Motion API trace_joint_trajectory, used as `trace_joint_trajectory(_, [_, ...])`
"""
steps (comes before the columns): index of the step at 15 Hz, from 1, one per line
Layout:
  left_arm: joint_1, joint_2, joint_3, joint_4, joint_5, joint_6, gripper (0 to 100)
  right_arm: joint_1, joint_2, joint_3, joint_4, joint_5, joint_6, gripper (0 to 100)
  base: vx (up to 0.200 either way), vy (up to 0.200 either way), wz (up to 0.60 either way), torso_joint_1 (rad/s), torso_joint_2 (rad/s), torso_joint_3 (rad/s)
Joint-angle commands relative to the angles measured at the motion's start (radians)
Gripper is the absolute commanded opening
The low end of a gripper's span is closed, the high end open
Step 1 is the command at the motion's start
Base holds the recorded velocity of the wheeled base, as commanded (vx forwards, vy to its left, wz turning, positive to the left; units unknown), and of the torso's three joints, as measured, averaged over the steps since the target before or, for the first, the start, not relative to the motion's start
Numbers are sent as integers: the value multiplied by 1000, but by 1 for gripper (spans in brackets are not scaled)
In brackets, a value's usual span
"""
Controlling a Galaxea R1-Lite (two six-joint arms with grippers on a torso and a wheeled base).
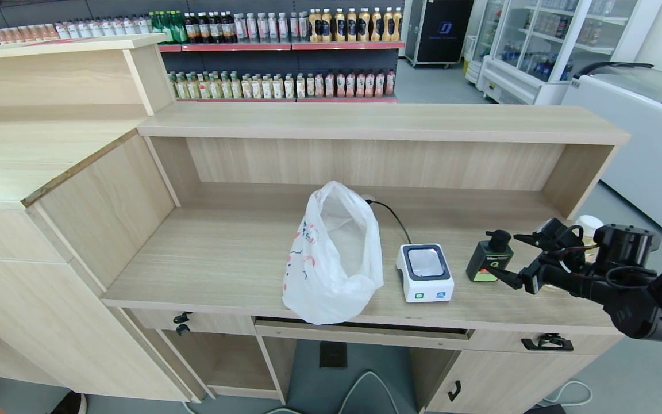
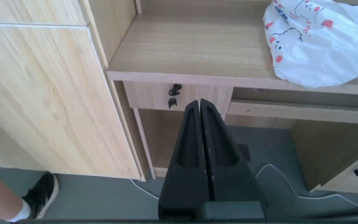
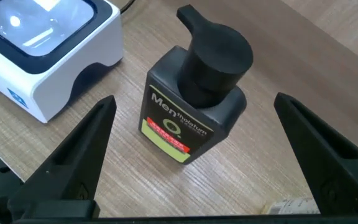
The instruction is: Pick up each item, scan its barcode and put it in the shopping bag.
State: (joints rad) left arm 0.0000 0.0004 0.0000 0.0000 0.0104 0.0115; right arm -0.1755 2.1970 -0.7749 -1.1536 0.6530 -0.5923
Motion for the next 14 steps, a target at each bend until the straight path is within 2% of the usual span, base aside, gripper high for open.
trace_joint_trajectory(1, [0,0,0,0,0,1,0,19,33,-18,-1,0,0,100,0,0,0,0,0,0])
trace_joint_trajectory(9, [0,0,0,0,0,1,0,27,61,36,0,19,5,100,0,0,0,0,0,0])
trace_joint_trajectory(14, [0,0,0,0,0,-1,0,37,93,-9,-9,25,66,100,0,0,0,0,0,0])
